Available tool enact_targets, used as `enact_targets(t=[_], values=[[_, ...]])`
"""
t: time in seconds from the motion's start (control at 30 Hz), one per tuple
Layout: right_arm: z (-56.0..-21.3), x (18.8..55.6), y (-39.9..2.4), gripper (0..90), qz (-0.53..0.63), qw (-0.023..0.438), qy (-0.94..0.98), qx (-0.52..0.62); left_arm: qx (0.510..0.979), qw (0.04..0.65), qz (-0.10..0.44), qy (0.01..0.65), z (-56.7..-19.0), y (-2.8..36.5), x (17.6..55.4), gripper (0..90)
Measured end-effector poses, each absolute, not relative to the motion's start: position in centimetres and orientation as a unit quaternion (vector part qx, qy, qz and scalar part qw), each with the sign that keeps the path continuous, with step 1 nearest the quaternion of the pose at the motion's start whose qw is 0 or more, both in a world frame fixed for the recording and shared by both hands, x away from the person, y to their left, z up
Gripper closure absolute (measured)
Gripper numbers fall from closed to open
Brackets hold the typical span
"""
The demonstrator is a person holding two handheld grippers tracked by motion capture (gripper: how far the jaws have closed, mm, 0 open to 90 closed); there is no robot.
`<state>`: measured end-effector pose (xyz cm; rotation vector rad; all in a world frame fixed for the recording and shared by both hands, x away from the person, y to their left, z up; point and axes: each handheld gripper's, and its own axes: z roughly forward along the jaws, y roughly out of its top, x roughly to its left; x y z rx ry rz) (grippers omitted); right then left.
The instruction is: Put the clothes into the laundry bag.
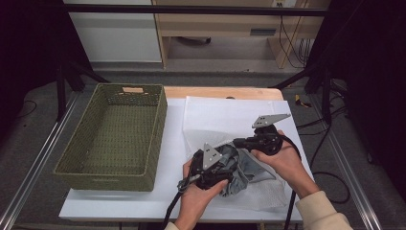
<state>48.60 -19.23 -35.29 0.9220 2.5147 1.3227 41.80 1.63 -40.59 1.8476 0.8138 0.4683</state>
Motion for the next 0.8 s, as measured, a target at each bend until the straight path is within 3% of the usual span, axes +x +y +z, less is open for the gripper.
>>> enact_targets(t=[0.33, 0.8], values=[[-36.2, 47.3, -18.8, 89.2, 0.462, 0.078, 0.831, 0.301, 0.765, 0.527, 0.202, 0.311, -40.1, 4.2, 39.5, 22.8], [-37.2, 45.7, -18.5, 89.2, 0.484, 0.091, 0.814, 0.309, 0.767, 0.526, 0.2, 0.309, -40.3, 5.0, 39.2, 20.1]])
